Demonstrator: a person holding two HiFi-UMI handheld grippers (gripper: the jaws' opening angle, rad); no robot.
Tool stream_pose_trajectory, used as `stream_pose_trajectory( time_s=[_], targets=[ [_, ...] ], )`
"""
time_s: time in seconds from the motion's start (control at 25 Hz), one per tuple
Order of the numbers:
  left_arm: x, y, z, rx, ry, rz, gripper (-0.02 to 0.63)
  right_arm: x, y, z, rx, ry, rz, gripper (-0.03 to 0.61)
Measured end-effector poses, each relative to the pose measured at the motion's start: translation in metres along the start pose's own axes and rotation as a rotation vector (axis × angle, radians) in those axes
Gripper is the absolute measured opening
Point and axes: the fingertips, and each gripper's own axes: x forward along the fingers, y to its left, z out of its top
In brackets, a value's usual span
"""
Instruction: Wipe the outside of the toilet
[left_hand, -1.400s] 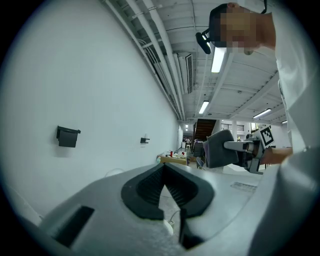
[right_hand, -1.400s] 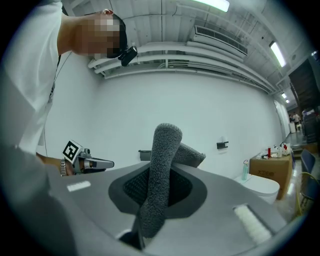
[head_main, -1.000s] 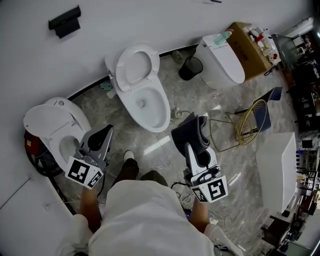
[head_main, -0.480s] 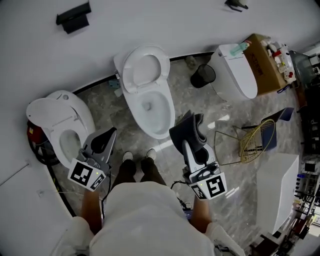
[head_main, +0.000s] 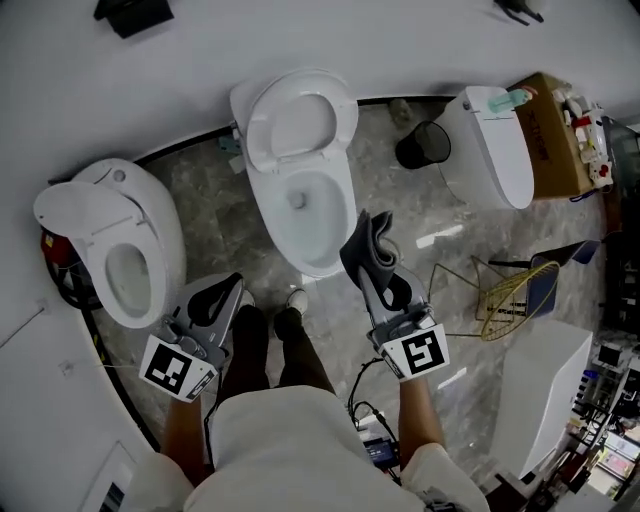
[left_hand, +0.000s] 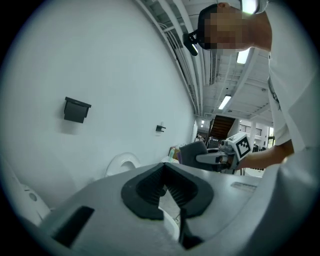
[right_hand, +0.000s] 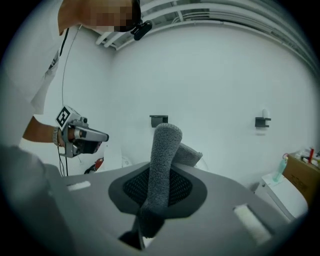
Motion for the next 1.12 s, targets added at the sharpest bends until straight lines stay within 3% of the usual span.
stream_pose_trajectory(
  time_s=[0.24,0.48,0.8,1.12],
  targets=[
    [0.004,0.033,-0.055,-0.091,0.014,0.054,-0.002,0.088,-0.001,-0.087,-0.081,0.151,0.092,0.055],
    [0.005,0.072,-0.122,-0.173,0.055,0.089,-0.002,0.195,-0.014,-0.200,-0.098,0.304,0.148,0.055],
    [0.000,0.108,-0.198,-0.273,0.082,0.122,-0.002,0.311,-0.050,-0.347,-0.096,0.514,0.101,0.055],
    [-0.012,0.132,-0.238,-0.326,0.081,0.157,-0.002,0.382,-0.061,-0.428,-0.204,0.679,0.082,0.055]
  ],
)
